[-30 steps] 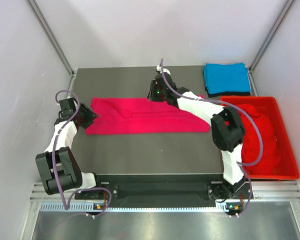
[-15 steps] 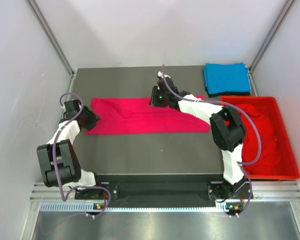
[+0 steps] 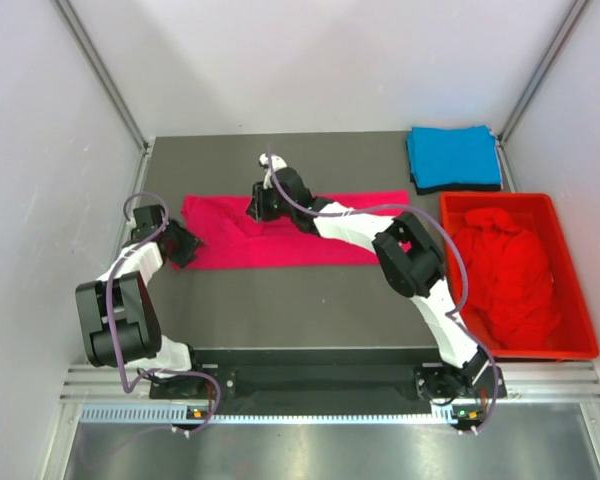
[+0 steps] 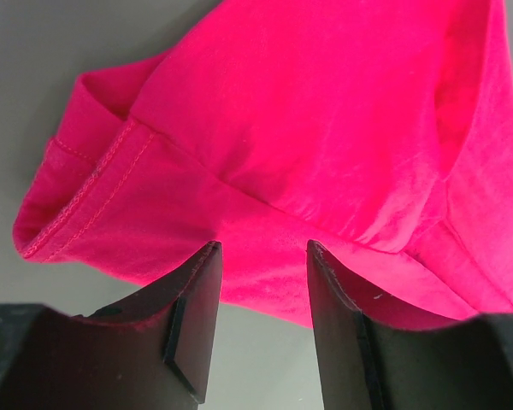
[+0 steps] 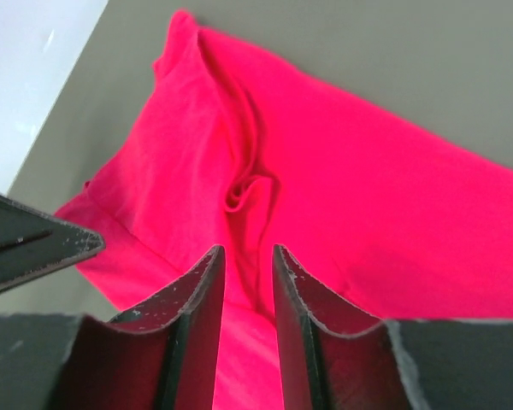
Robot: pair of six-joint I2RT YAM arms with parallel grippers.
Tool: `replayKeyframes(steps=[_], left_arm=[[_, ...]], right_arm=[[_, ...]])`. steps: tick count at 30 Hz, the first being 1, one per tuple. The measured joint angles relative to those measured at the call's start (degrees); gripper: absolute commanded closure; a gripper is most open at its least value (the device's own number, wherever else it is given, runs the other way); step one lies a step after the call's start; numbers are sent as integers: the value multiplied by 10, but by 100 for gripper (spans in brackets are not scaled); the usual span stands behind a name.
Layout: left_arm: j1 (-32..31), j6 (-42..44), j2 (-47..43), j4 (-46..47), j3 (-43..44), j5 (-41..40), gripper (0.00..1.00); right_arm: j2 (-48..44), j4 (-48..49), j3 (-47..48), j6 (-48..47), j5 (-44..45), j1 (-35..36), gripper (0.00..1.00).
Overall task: Fold and stack the t-shirts
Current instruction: Fold the tshirt
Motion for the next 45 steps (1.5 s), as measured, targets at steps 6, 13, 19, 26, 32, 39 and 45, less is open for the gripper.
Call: replayKeyframes(steps=[6,13,19,26,32,39,45], left_arm=[[0,-5,3,1,0,-1,51],[0,-6,3,2,-2,-2,51],[0,-6,3,1,-2,-6,51],[0,-6,4,1,-2,-14,51],[0,-6,11,1,-2,-18,51],[0,-6,11,1,-2,-19,51],[0,-6,14,1,-2,-25,51]], right_arm=[[35,26,26,-22,-10,14,65],[76,40,85,-22,-13,19,62],[119,47,129,-10,-14,21,63],[147,40,155,-8,-13,26,64],[162,31,183,-5,-12,27,66],[171,12,199,0,-12,27,71],[171,1,200,0,-3,27,69]])
